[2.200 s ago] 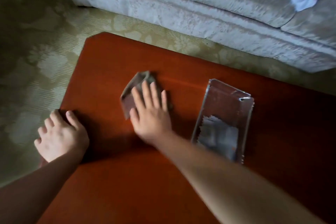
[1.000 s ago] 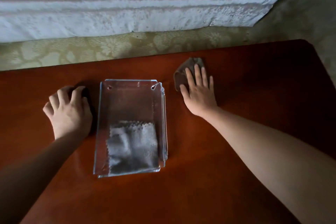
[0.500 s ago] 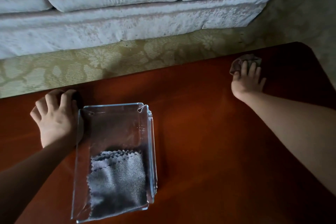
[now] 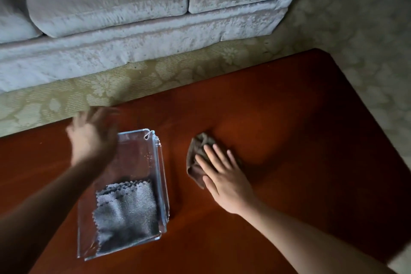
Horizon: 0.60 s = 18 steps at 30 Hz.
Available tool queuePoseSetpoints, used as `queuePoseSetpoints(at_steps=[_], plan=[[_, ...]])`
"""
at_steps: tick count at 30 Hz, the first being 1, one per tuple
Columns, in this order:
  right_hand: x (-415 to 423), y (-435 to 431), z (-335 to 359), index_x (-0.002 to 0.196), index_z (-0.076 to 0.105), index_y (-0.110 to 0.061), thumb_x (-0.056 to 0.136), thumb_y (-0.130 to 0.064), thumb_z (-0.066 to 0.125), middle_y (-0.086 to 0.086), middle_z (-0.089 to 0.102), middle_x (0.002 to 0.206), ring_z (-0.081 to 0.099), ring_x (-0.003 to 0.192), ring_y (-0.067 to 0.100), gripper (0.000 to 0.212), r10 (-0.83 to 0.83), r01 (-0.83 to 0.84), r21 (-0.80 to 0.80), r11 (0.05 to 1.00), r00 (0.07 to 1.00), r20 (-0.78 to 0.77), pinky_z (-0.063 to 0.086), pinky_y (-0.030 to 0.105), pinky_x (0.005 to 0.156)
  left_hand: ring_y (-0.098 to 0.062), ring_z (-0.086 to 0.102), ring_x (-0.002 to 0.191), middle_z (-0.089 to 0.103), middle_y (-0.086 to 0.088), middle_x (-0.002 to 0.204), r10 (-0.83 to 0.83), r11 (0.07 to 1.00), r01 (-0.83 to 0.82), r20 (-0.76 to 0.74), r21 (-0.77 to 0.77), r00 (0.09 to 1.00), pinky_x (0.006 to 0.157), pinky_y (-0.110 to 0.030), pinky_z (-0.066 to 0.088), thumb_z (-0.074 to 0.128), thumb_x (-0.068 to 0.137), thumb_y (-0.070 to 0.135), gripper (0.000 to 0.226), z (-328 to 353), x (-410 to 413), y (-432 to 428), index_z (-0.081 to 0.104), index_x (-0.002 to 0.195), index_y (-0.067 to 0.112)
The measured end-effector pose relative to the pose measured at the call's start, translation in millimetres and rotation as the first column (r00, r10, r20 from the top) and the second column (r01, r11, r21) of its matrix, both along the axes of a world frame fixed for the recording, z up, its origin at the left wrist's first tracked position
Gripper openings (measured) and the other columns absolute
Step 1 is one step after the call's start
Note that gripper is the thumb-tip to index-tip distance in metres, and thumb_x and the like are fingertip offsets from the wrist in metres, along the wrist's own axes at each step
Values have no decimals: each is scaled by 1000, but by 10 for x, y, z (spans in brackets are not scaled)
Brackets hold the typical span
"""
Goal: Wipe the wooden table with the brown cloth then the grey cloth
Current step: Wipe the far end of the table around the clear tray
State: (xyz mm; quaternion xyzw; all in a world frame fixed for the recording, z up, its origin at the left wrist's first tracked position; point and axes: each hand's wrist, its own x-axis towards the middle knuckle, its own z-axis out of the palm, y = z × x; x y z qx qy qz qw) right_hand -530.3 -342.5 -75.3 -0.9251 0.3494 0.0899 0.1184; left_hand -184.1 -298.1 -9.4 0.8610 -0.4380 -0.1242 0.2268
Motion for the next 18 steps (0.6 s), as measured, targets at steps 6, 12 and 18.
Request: queuePoseSetpoints(at_steps=[6, 12, 18], plan=[[-344, -386, -18, 166, 21, -36, 110, -51, 31, -5, 7, 176, -1, 162, 19, 59, 68, -68, 10, 998, 997, 32, 10, 51, 130, -34, 53, 111, 65, -4, 121, -240, 968, 240, 10, -67, 971, 87, -46, 42, 46, 94, 30, 35, -93, -1523, -738, 71, 117, 19], [-468, -2054, -177, 162, 35, -30, 106, -48, 31, 4, 26, 172, 19, 160, 29, 58, -61, 67, -106, 992, 996, 63, 19, 54, 127, -36, 44, 121, 52, -8, 134, 19, 994, -26, 64, 109, 998, 103, -57, 36, 57, 97, 19, 34, -652, -1906, -1127, 62, 131, 21], [-1275, -3882, -157, 167, 15, -28, 107, -48, 20, 6, 8, 176, 7, 162, 29, 63, -520, 516, -126, 847, 854, 1, 10, 56, 128, -40, 41, 125, 49, -12, 138, 222, 968, -241, 217, 68, 951, 111, -62, 28, 47, 99, 23, 29, -823, -2122, -1495, 57, 126, 19]])
